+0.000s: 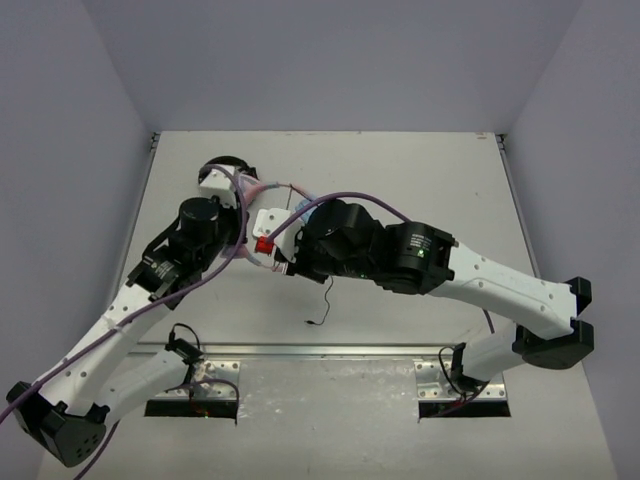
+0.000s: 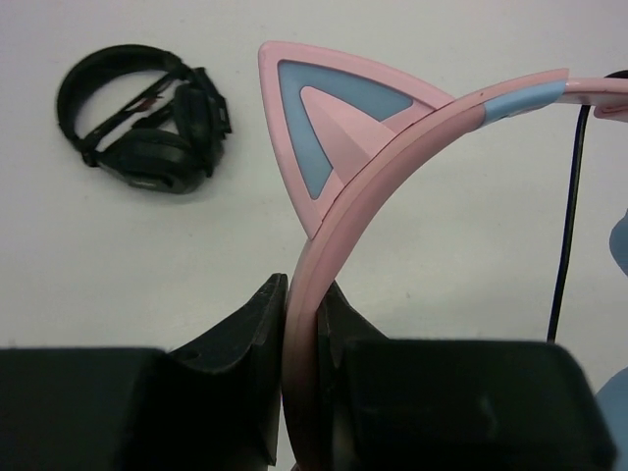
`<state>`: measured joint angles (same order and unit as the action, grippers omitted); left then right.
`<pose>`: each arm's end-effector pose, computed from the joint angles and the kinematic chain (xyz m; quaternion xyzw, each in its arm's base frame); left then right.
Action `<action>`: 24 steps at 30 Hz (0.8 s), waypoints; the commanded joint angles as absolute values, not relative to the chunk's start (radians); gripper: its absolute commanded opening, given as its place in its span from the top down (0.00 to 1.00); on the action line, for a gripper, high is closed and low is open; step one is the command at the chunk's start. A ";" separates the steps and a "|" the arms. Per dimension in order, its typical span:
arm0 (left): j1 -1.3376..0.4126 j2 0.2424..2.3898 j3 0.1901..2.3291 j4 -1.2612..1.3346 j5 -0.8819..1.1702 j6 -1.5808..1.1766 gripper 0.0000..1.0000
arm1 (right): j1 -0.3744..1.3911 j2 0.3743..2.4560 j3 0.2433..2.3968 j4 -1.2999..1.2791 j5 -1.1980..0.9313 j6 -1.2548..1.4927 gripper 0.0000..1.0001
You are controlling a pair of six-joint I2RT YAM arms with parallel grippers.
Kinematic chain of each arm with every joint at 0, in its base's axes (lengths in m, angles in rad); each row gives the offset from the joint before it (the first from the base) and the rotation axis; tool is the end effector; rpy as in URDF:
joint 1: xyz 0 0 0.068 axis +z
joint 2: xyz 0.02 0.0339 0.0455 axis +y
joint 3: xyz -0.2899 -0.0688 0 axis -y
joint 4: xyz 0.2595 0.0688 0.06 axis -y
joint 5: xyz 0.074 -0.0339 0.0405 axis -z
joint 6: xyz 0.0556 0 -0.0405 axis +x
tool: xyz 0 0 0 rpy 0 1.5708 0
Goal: Wrap the headphones
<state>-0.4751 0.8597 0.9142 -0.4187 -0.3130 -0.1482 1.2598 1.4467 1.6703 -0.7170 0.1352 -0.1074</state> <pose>0.1903 -0.0786 0.3620 0.0451 0.8170 -0.0497 0.5728 0.1104 0.3191 0.4561 -0.5140 0.6859 0.2303 0.4608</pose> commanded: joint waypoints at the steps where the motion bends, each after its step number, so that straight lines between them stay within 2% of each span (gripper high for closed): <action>1: -0.524 0.822 0.897 -0.325 -0.101 -0.074 1.00 | 1.262 1.456 1.732 -0.825 0.268 -0.313 0.99; 8: -0.612 0.809 0.861 -0.466 -0.005 -0.046 1.00 | 1.259 1.437 1.635 -0.805 0.529 -0.463 0.96; 11: -0.633 0.795 0.853 -0.495 0.035 -0.049 1.00 | 1.240 1.437 1.603 -0.773 0.575 -0.500 0.97; 18: -0.690 0.810 0.873 -0.549 0.023 -0.040 1.00 | 1.218 1.427 1.516 -0.571 0.760 -0.600 0.99; 21: -0.722 0.844 0.884 -0.560 -0.003 -0.049 1.00 | 1.218 1.433 1.541 -0.538 0.767 -0.566 0.99; 24: -0.733 0.880 0.890 -0.552 -0.015 -0.067 1.00 | 1.218 1.459 1.646 -0.614 0.695 -0.456 0.98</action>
<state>-0.7052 0.8658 0.8543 -0.5289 -0.0498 -0.0772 1.2495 1.4631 1.5303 -0.6979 0.6102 -0.4801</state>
